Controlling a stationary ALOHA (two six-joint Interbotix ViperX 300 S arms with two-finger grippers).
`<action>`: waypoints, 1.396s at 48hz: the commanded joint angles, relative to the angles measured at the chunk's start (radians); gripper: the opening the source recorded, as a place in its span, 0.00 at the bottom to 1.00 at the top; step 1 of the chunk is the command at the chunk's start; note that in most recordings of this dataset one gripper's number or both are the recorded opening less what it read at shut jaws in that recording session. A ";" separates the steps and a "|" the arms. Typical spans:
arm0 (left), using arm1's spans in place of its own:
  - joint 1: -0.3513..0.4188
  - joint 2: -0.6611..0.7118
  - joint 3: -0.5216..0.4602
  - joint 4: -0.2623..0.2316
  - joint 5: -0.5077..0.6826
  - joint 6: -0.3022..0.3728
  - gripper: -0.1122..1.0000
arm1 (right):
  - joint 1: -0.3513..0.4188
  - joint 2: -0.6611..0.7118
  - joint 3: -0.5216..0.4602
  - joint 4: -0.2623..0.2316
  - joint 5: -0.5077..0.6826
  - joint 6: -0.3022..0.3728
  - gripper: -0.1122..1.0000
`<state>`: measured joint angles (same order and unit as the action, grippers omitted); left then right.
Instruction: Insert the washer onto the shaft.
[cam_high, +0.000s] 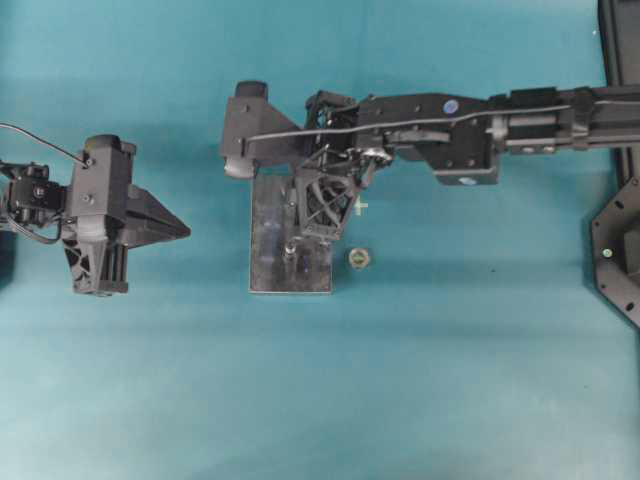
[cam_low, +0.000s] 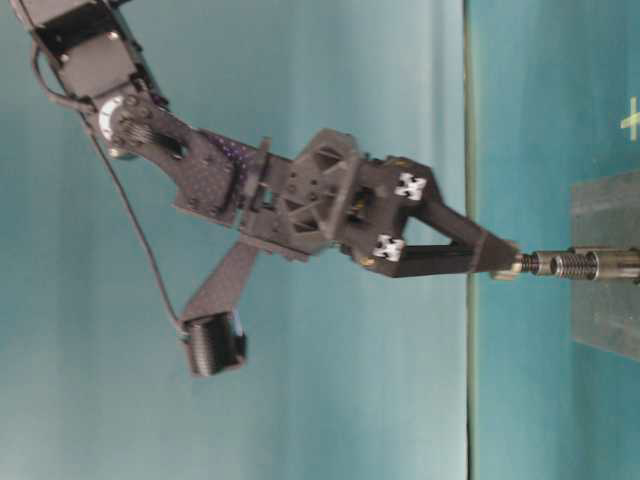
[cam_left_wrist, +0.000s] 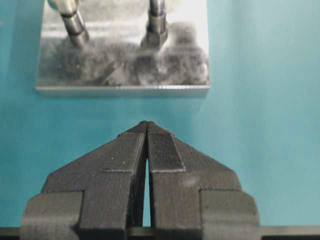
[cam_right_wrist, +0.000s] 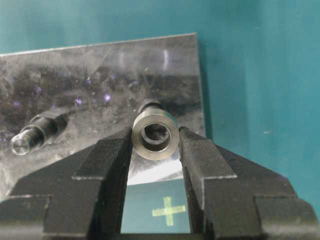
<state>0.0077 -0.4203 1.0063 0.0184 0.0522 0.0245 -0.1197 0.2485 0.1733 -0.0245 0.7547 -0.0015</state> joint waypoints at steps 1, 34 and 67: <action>0.000 -0.002 -0.008 0.003 -0.014 -0.002 0.10 | 0.003 -0.014 -0.021 0.003 -0.002 -0.006 0.41; -0.002 0.000 -0.009 0.003 -0.014 -0.006 0.10 | 0.002 0.063 -0.081 0.078 0.038 -0.009 0.81; -0.002 0.005 -0.005 0.002 -0.014 -0.008 0.10 | 0.038 -0.156 0.186 0.081 0.041 0.037 0.80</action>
<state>0.0077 -0.4142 1.0094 0.0184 0.0460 0.0199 -0.1043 0.1503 0.3283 0.0522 0.8207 0.0184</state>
